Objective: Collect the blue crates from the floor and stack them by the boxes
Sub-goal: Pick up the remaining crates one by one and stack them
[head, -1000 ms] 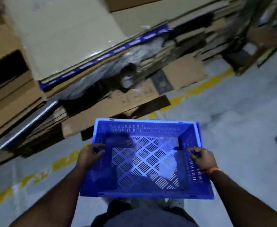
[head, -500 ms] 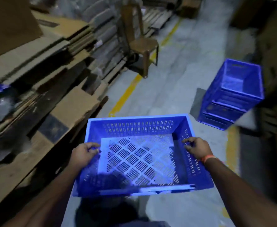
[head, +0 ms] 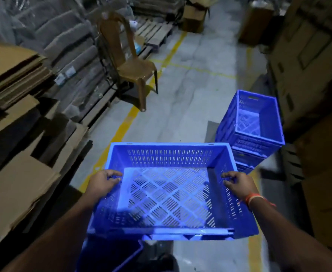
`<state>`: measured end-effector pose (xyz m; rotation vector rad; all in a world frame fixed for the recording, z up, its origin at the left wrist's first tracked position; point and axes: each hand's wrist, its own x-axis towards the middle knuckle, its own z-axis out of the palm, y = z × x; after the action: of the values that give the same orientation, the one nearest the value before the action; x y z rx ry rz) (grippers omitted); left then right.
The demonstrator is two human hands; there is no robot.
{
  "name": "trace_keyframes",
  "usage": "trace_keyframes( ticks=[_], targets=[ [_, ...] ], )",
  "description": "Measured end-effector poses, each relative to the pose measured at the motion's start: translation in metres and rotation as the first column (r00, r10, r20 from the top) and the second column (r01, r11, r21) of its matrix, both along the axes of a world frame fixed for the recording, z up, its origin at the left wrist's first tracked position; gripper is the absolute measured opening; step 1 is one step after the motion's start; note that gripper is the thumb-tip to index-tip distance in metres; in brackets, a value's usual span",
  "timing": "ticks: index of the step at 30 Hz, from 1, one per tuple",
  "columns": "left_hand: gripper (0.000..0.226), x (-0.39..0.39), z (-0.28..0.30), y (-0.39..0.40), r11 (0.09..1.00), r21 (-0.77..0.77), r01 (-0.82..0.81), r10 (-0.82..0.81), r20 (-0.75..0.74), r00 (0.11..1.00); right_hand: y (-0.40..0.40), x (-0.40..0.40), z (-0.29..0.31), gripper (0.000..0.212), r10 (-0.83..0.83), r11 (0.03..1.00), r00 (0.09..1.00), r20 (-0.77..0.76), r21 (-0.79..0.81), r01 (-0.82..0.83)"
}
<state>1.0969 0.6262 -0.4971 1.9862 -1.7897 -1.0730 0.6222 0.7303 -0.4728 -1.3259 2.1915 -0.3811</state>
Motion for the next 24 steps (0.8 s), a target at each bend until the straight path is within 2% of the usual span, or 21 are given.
trace_keyframes(
  ticks=[9,20,24],
  targets=[
    [0.012,-0.068,0.01,-0.162,1.0,-0.012,0.008,-0.008,0.004,1.0,-0.145,-0.067,-0.004,0.022,-0.032,0.999,0.999,0.041,-0.011,0.032],
    [0.016,-0.151,0.033,-0.388,0.998,-0.063,-0.008,0.01,0.03,1.0,-0.375,-0.151,-0.019,0.023,-0.027,0.996,0.992,0.125,-0.084,0.038],
    [0.015,-0.174,0.047,-0.455,0.997,-0.077,-0.027,0.026,-0.02,0.999,-0.451,-0.17,-0.011,0.023,-0.021,0.992,0.991,0.13,-0.12,0.036]
  ],
)
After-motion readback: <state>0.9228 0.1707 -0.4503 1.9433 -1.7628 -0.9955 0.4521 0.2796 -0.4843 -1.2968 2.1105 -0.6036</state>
